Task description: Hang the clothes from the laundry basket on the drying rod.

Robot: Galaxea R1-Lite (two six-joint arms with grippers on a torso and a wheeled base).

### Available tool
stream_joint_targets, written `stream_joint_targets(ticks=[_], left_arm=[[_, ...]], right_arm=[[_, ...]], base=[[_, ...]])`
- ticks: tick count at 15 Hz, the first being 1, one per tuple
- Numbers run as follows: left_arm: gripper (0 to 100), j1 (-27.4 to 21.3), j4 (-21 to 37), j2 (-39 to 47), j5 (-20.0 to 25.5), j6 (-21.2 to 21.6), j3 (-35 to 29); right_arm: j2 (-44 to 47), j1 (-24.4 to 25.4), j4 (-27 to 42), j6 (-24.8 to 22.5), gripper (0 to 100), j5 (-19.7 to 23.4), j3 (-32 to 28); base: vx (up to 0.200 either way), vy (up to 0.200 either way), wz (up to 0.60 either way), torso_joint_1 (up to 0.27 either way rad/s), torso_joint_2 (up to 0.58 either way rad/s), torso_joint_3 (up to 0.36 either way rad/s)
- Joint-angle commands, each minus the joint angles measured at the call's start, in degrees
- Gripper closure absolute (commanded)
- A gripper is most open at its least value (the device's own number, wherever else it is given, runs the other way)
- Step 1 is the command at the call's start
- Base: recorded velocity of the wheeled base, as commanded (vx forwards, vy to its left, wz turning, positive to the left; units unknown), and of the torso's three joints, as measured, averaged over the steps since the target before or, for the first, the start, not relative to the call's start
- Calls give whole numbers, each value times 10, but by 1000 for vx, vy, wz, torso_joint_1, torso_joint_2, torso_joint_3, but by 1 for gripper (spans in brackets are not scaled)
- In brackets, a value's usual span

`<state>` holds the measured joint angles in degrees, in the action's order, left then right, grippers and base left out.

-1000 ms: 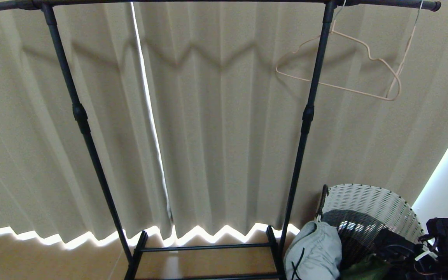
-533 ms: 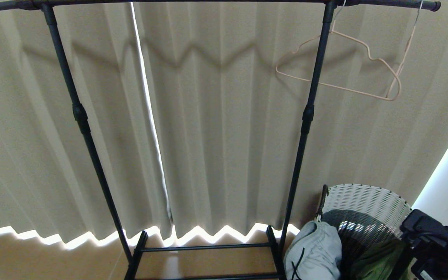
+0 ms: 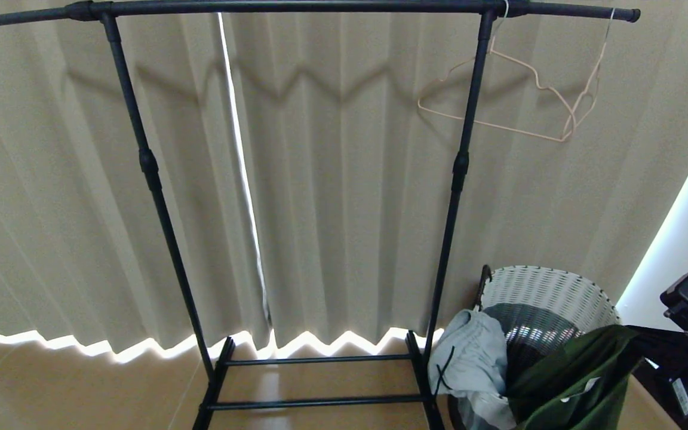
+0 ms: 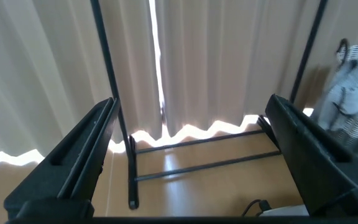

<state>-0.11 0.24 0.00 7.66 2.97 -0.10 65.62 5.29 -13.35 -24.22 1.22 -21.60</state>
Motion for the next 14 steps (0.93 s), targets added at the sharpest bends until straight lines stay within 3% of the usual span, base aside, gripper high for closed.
stream_joint_targets(ticks=[1, 8, 14], left_arm=[[0, 0, 0, 1, 0, -1, 0], [0, 0, 0, 1, 0, -1, 0], [0, 0, 0, 2, 3, 26, -1]], right_arm=[[-8, 2, -2, -1, 100, 0, -1], [-8, 2, -6, -7, 100, 1, 2], [-2, 31, -5, -15, 100, 2, 2]], base=[[-200, 0, 0, -2, 2, -2], [-200, 0, 0, 4, 0, 4], [0, 0, 0, 0, 0, 0]])
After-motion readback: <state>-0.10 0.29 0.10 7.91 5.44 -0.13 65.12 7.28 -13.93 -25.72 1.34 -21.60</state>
